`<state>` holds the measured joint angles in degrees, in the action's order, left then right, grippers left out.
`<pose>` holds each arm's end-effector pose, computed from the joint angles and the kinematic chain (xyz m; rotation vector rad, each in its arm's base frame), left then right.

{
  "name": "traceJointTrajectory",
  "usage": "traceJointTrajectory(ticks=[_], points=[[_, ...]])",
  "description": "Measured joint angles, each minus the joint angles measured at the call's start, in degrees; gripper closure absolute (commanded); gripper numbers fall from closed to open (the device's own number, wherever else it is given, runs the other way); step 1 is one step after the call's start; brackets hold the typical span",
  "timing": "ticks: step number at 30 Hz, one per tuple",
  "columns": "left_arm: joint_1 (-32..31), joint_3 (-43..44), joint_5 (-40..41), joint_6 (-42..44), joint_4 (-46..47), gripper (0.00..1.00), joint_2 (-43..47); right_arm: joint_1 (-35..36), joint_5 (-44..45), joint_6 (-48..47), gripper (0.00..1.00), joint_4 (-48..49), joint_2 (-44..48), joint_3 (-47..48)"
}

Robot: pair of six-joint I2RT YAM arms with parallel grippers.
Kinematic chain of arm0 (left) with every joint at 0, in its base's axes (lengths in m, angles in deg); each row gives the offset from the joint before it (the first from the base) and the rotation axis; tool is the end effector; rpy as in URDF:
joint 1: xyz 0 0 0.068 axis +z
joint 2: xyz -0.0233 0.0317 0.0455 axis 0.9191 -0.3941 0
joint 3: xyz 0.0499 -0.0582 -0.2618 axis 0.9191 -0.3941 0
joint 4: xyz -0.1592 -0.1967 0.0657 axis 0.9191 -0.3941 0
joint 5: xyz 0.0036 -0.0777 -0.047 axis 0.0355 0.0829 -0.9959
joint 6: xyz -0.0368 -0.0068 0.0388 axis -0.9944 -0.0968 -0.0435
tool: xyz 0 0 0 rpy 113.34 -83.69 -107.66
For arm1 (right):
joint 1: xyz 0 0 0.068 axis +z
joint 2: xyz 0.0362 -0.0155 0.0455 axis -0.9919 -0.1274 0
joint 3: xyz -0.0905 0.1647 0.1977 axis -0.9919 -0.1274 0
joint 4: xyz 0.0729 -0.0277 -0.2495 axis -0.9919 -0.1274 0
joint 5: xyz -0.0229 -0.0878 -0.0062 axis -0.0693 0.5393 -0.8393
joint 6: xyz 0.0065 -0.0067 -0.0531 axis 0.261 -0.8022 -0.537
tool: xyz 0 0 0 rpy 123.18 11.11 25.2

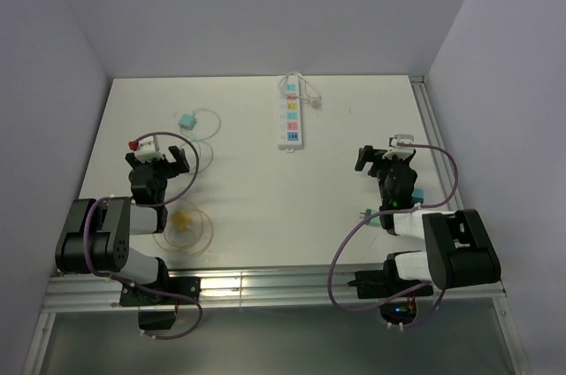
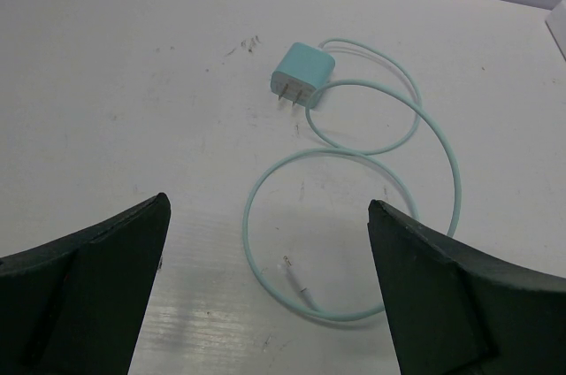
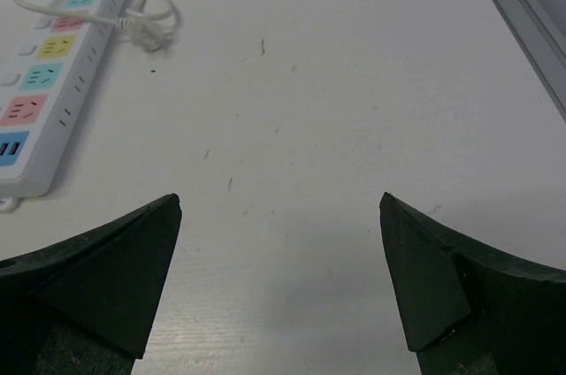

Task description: Insert the plug

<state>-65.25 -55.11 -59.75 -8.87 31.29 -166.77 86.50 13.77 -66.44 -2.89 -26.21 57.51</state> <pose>0.2393 0.0073 0.1543 -0.1877 1.6555 -0.0934 0.2203 0.0118 0.1654 0.0740 1.6480 0.0430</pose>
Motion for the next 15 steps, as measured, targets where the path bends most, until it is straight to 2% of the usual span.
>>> traceJointTrajectory(ticks=[9, 15], points=[[0.0, 0.0, 0.0, 0.0, 0.0, 0.01, 0.0, 0.11, 2.27, -0.07, 0.0, -1.29, 0.63, 0.44], [0.02, 0.02, 0.0, 0.0, 0.0, 0.01, 0.0, 5.51, 10.8, 0.02, 0.0, -17.92, 7.76, 10.08]])
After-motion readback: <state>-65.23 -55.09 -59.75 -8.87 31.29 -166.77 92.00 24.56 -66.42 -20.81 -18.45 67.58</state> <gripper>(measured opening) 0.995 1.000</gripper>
